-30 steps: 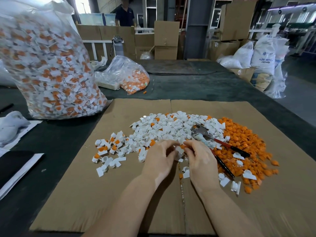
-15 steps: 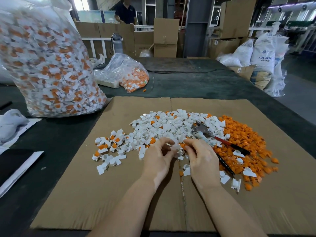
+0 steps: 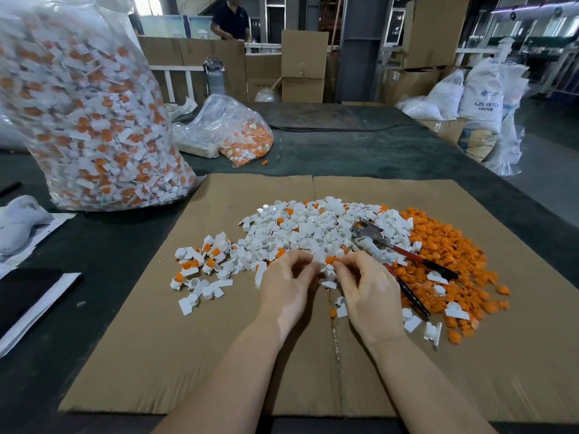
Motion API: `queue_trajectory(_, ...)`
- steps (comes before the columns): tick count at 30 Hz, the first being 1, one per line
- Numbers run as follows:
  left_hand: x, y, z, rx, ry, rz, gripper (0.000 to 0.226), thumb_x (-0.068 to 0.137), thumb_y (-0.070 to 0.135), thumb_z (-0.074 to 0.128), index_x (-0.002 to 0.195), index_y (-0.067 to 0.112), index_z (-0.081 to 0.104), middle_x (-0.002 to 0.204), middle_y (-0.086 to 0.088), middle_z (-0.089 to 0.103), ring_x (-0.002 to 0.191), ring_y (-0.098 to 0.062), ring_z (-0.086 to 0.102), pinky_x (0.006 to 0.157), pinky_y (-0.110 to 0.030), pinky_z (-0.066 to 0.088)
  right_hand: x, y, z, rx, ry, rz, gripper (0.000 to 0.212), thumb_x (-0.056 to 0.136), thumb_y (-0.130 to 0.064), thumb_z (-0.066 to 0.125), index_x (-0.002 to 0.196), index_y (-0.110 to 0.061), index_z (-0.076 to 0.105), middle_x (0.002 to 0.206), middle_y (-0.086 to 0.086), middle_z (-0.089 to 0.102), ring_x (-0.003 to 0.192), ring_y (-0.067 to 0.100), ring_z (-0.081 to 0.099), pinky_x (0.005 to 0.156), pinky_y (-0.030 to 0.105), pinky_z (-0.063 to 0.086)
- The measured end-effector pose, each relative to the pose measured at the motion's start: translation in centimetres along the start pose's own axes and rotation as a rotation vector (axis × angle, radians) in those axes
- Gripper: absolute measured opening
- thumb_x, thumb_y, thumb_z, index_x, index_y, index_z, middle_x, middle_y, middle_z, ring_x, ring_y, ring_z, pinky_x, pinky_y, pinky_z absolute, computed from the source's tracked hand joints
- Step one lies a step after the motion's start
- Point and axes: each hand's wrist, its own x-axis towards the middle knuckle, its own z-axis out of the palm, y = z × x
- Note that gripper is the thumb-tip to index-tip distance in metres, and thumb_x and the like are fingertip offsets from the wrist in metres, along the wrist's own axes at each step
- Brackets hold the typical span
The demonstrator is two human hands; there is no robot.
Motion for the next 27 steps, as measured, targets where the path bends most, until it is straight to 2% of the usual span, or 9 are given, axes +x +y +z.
queue_trajectory(3,0.01,-0.02,-0.05,-0.024,-0.011,0.002,0.019,0.088,0.012,0.063,0.088,0.031,0.064,0.078,-0.003,0.063,0.077,-0.023,0.065,0.083,-0.045,0.053,-0.03,0.02,0.06,-0.040,-0.048,-0.028,0.011,0.085,-0.013,0.067,0.077,-0.008,0.063,0.069,-0.001,0.060,0.067,0.014,0.053,0.061,0.022,0.038)
queue_trajectory(6,-0.06,0.03,0.00,-0.085,-0.042,-0.018,0.022,0.089,0.007,0.060,0.085,0.028,0.062,0.073,0.000,0.058,0.068,-0.018,0.064,0.079,-0.043,0.056,-0.06,-0.06,0.10,-0.077,-0.062,-0.058,0.015,0.083,-0.013,0.069,0.071,-0.008,0.061,0.063,-0.005,0.055,0.062,0.012,0.049,0.057,0.024,0.039)
queue_trajectory(8,-0.07,-0.05,0.03,-0.093,-0.068,-0.017,0.024,0.090,0.006,0.059,0.082,0.029,0.059,0.064,0.008,0.056,0.059,-0.009,0.061,0.070,-0.031,0.056,-0.06,-0.04,0.13,-0.101,-0.067,-0.059,0.018,0.082,-0.013,0.069,0.068,-0.010,0.059,0.061,-0.008,0.050,0.060,0.011,0.046,0.055,0.024,0.037)
queue_trajectory(10,-0.10,-0.05,0.00,-0.037,-0.102,0.013,0.023,0.090,0.007,0.058,0.081,0.028,0.056,0.055,0.014,0.055,0.051,0.000,0.056,0.058,-0.017,0.047,-0.06,0.05,0.19,-0.117,-0.063,-0.046,0.021,0.081,-0.012,0.070,0.065,-0.010,0.056,0.059,-0.009,0.048,0.058,0.011,0.045,0.053,0.023,0.035)
queue_trajectory(12,-0.25,0.08,0.02,-0.023,-0.128,0.034,0.021,0.090,0.006,0.058,0.082,0.025,0.055,0.052,0.014,0.055,0.049,0.002,0.054,0.054,-0.012,0.042,-0.08,0.11,0.29,-0.126,-0.055,-0.036,0.023,0.079,-0.011,0.071,0.063,-0.010,0.055,0.056,-0.006,0.050,0.056,0.013,0.046,0.052,0.023,0.035)
queue_trajectory(16,-0.64,0.22,0.02,-0.030,-0.182,0.050,0.020,0.090,0.003,0.057,0.083,0.021,0.055,0.063,-0.001,0.055,0.056,-0.005,0.057,0.064,-0.020,0.051,-0.14,0.20,0.41,-0.135,-0.058,-0.042,0.026,0.076,-0.007,0.072,0.059,-0.009,0.052,0.054,-0.002,0.051,0.054,0.016,0.048,0.051,0.025,0.036)
queue_trajectory(20,-0.56,0.31,-0.04,-0.112,-0.184,0.016,0.018,0.091,-0.002,0.053,0.086,0.015,0.055,0.066,-0.009,0.054,0.055,-0.010,0.057,0.062,-0.021,0.053,-0.16,0.39,0.30,-0.084,-0.093,-0.020,0.021,0.081,-0.012,0.070,0.064,-0.007,0.059,0.058,-0.001,0.056,0.058,0.018,0.051,0.054,0.028,0.040)
queue_trajectory(25,-0.43,0.21,-0.07,-0.261,-0.136,-0.041,0.017,0.091,-0.006,0.051,0.093,0.011,0.055,0.064,-0.007,0.055,0.050,-0.011,0.056,0.054,-0.022,0.051,0.04,0.13,0.01,0.093,-0.069,0.013,0.004,0.083,-0.014,0.068,0.081,-0.010,0.067,0.070,-0.004,0.060,0.067,0.013,0.054,0.062,0.029,0.047)
queue_trajectory(27,-0.37,0.05,-0.15,-0.293,-0.137,-0.044,0.019,0.092,-0.005,0.050,0.095,0.012,0.057,0.061,-0.004,0.055,0.052,-0.011,0.057,0.055,-0.023,0.051,0.05,0.02,-0.08,0.086,-0.070,-0.011,0.012,0.081,-0.009,0.069,0.093,-0.010,0.068,0.076,-0.003,0.059,0.072,0.014,0.054,0.066,0.029,0.049)
